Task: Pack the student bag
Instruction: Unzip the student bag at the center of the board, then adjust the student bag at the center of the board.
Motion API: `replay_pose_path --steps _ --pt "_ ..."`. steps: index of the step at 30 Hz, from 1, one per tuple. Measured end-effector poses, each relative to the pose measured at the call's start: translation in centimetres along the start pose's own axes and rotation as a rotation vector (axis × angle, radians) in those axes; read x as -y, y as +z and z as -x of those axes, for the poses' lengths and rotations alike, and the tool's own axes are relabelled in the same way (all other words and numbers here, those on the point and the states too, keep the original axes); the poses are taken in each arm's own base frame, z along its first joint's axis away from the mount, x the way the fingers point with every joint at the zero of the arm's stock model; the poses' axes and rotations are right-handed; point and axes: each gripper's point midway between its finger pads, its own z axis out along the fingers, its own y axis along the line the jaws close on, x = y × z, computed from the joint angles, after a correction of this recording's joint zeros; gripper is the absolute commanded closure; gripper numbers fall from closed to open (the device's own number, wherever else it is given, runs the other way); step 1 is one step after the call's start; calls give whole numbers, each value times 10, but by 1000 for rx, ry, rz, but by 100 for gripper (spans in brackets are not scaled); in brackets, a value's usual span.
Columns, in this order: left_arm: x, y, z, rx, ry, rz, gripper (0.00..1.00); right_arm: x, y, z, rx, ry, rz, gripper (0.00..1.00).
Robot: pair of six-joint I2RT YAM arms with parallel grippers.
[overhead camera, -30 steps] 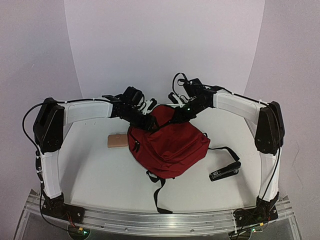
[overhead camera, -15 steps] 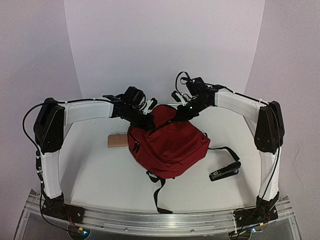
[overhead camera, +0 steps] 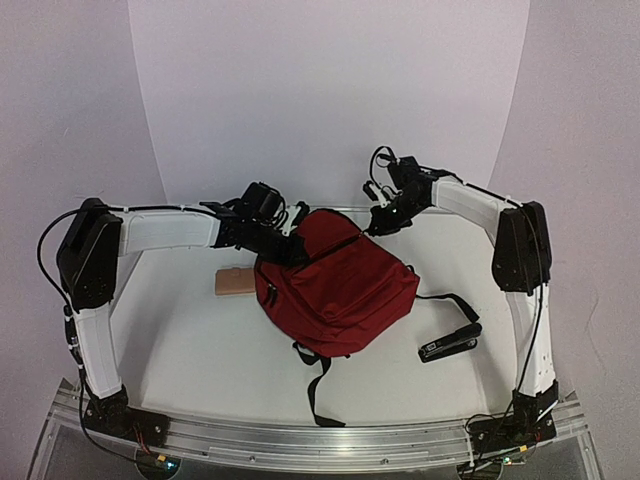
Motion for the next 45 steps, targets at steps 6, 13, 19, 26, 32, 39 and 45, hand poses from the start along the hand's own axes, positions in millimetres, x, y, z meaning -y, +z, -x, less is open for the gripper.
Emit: replay_pose_path --steps 6,13,19,26,32,39,45 --pt "13 3 -3 4 -6 -28 100 -1 10 23 35 19 19 100" --pt "42 10 -12 -1 -13 -72 100 -12 12 31 51 69 64 62" --pt "40 15 -24 -21 -70 -29 100 -14 -11 0 5 98 63 16" --pt "30 15 -21 3 -128 29 100 -16 -111 -30 62 87 11 2" --pt "29 15 -19 12 -156 34 100 -24 -139 -73 35 135 73 10" --pt "36 18 -21 12 -163 -13 100 -46 -82 -156 -245 273 243 15" --pt "42 22 -23 15 -167 -27 100 -46 -63 -159 -307 325 282 47"
